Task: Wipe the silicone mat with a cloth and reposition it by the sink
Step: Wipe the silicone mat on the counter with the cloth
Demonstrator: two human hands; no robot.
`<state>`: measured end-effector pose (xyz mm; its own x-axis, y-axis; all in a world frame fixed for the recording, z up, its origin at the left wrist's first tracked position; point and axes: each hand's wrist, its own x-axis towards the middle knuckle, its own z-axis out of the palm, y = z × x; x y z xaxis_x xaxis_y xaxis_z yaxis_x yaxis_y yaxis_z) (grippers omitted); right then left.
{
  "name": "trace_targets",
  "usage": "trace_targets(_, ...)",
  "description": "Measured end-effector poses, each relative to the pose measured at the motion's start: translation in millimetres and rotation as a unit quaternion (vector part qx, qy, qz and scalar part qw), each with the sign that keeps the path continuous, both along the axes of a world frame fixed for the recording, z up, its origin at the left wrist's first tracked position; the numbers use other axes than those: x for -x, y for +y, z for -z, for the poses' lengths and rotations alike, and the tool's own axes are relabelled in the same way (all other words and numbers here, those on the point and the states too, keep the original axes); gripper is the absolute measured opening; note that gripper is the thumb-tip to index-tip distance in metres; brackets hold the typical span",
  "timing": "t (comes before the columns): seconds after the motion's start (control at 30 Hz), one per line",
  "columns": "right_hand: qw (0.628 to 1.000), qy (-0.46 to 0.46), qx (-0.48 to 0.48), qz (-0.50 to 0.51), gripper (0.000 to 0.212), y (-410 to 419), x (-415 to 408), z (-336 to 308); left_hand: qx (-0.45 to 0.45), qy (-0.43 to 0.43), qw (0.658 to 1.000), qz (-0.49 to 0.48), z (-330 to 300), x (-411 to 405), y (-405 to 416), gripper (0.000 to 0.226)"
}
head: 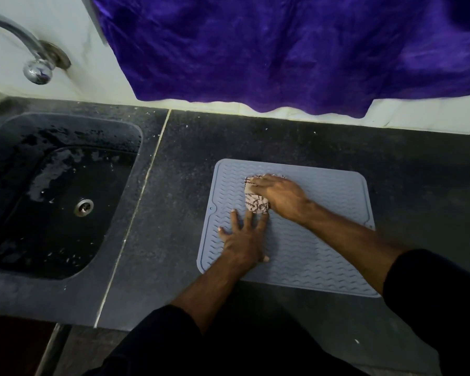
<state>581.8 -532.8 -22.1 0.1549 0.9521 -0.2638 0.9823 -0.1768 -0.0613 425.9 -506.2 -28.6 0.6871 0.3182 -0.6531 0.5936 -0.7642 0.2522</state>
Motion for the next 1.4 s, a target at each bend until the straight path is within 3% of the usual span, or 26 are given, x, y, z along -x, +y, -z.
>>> trace_targets(0.23, 0.998, -0.038, 0.008, 0.057, 0.046, -10.9, -17.4, -13.7, 0.006, -0.014, 1.000, -0.002, -3.4, 1.9, -0.8, 0.112)
trace_targets(0.33, 0.999, 0.002, -0.017, 0.031, 0.058, -4.3, -9.4, -14.0, -0.002, -0.003, 1.000, 0.003, -5.2, -0.1, -0.7, 0.111)
trace_targets(0.47, 0.999, -0.027, 0.036, 0.012, 0.054, 1.3, -1.5, -4.2, -0.007, 0.000, 1.000, 0.004, -5.1, 0.6, -1.1, 0.110)
trace_targets(0.7, 0.992, -0.032, 0.003, 0.119, 0.046, -6.8, -24.2, -18.6, 0.000, -0.004, 1.000, 0.003, -6.6, -0.3, -1.3, 0.111)
trace_targets(0.87, 0.999, -0.020, 0.020, 0.040, 0.057, -10.2, -3.3, 0.5, 0.000, 0.006, 1.000, 0.004, -5.7, -1.3, -0.4, 0.109)
trace_targets(1.1, 0.988, -0.061, 0.046, 0.132, 0.041, -29.0, -33.2, -17.7, -0.001, -0.009, 1.000, 0.006, -5.3, -0.2, -0.5, 0.111)
trace_targets(1.2, 0.994, -0.035, -0.019, 0.103, 0.050, -32.7, -27.1, -9.3, 0.005, -0.007, 1.000, 0.004, -4.4, -1.4, 0.1, 0.111)
trace_targets(1.3, 0.998, -0.035, 0.012, 0.053, 0.059, -43.2, -21.9, 5.7, 0.001, -0.011, 1.000, 0.004, -1.9, -1.0, 0.7, 0.112)
trace_targets(1.4, 0.997, -0.040, 0.006, 0.071, 0.052, -52.1, -33.9, 4.2, 0.002, -0.013, 1.000, 0.003, -0.6, 0.1, 0.5, 0.113)
